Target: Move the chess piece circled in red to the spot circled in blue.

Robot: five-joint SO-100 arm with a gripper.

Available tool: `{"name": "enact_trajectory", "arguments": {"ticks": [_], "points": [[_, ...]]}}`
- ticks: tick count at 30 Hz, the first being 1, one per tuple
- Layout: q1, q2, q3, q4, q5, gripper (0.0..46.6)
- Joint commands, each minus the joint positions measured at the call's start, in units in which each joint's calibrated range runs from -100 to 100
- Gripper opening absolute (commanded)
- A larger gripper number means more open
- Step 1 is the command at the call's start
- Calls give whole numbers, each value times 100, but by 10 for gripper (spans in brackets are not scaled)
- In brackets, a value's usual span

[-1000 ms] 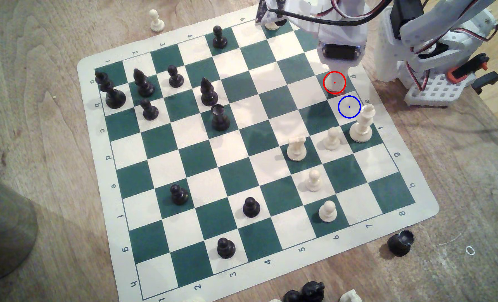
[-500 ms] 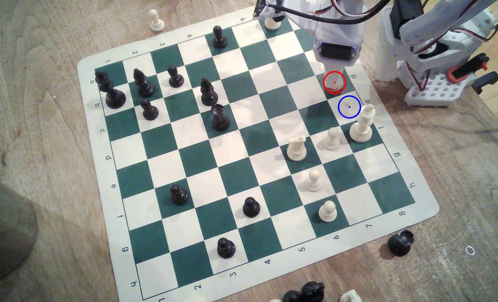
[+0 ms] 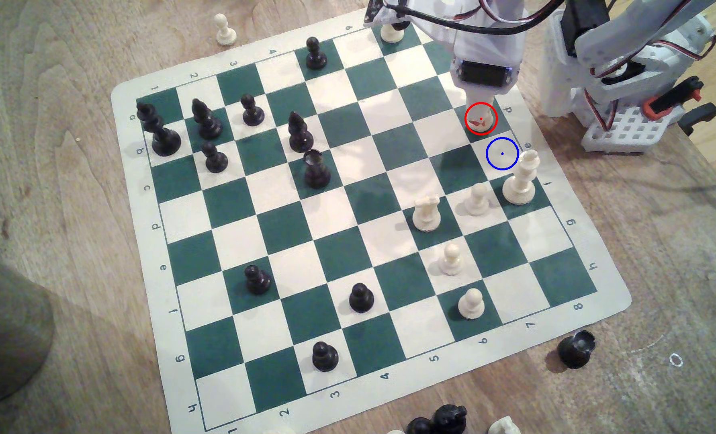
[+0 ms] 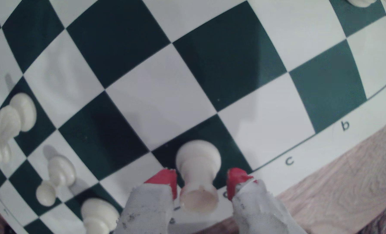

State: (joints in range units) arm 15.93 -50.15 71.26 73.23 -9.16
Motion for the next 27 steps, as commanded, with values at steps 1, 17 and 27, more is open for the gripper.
{"name": "enact_trajectory", "arguments": {"ticks": [1, 17, 27], "points": [[-17, -147, -9, -9, -59, 86], [-377, -537, -299, 286, -210, 11], [-1409, -546, -762, 548, -625, 11]]}}
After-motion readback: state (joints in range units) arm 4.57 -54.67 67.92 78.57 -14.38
